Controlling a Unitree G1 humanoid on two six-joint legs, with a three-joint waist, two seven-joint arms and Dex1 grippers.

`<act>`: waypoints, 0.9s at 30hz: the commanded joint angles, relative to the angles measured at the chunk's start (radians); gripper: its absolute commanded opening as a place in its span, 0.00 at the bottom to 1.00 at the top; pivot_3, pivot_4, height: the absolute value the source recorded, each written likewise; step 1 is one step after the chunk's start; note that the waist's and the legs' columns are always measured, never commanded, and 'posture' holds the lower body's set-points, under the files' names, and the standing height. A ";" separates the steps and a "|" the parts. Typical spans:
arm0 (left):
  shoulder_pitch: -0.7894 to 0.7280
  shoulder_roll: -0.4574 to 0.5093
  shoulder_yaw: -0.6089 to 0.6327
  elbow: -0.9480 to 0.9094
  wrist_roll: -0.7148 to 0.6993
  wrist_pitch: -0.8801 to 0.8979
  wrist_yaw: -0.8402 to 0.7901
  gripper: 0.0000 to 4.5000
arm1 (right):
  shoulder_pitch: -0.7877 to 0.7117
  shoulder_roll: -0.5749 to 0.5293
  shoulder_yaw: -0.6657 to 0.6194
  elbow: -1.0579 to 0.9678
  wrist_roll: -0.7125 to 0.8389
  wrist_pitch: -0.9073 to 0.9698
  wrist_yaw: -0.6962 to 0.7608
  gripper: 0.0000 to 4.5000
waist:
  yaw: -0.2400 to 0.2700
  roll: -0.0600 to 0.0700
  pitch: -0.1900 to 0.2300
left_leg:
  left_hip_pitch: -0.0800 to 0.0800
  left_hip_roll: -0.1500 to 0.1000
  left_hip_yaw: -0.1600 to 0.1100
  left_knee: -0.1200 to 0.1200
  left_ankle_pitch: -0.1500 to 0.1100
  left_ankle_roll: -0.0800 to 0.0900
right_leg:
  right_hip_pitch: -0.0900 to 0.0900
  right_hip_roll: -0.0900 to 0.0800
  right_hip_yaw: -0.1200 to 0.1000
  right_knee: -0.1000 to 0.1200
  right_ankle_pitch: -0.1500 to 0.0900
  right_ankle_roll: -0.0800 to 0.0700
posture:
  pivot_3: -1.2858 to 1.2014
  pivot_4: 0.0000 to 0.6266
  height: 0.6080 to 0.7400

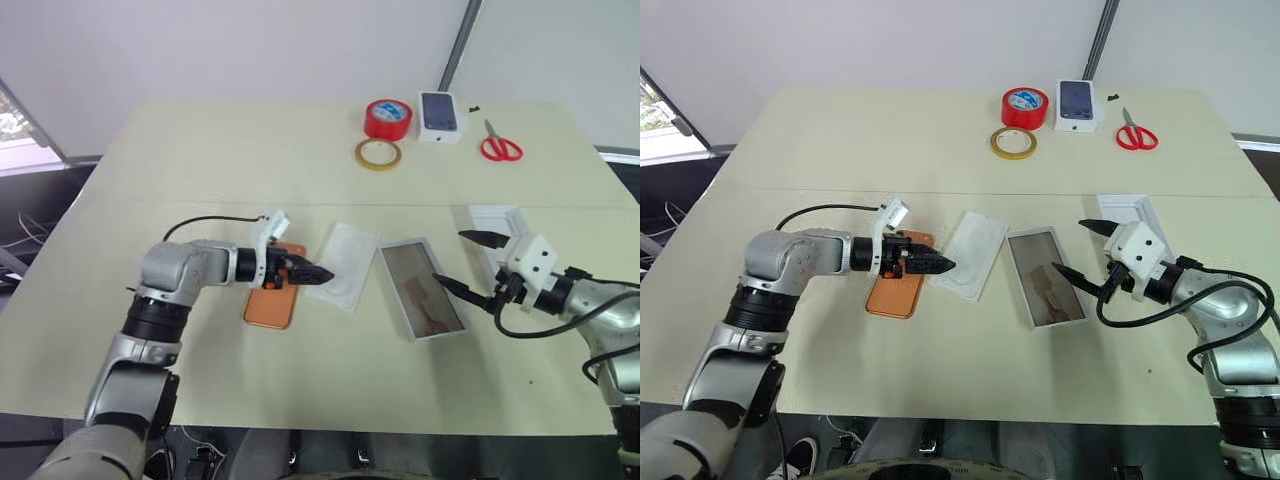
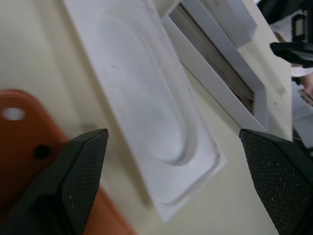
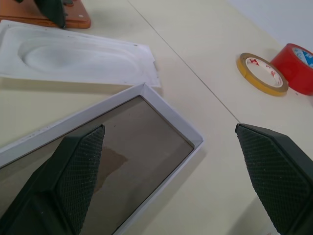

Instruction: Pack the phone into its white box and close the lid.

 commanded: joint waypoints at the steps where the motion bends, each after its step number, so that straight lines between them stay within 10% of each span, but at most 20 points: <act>1: -0.006 0.006 -0.036 0.014 0.021 0.017 0.012 1.00 | -0.007 0.009 -0.008 -0.020 -0.005 -0.024 -0.013 0.99 | -0.001 0.000 0.000 | 0.000 0.000 0.000 0.000 0.000 0.000 | 0.000 0.000 0.000 0.000 0.000 0.000 | 0.52 0.24 1.00; 8: -0.031 -0.021 -0.025 0.099 0.028 0.053 0.063 0.89 | -0.011 0.013 -0.006 -0.013 -0.013 -0.035 -0.024 1.00 | -0.001 0.001 0.000 | 0.001 0.000 0.000 0.000 0.000 0.000 | 0.001 0.000 0.000 0.000 0.000 0.000 | 0.52 0.24 1.00; 16: -0.038 -0.037 -0.015 0.116 0.010 0.105 0.094 0.05 | -0.022 0.025 0.005 -0.009 -0.022 -0.040 -0.033 1.00 | -0.002 0.001 0.000 | 0.001 0.000 0.000 0.000 0.000 -0.001 | 0.000 0.000 0.000 0.000 0.000 0.000 | 0.52 0.24 1.00; 27: -0.086 -0.118 0.222 0.174 -0.074 0.237 0.179 0.01 | 0.084 -0.036 0.050 -0.178 0.139 0.091 0.156 1.00 | 0.002 0.000 0.000 | 0.000 0.000 0.000 0.000 0.000 -0.001 | 0.000 0.000 0.000 0.000 0.000 0.000 | 0.52 0.24 1.00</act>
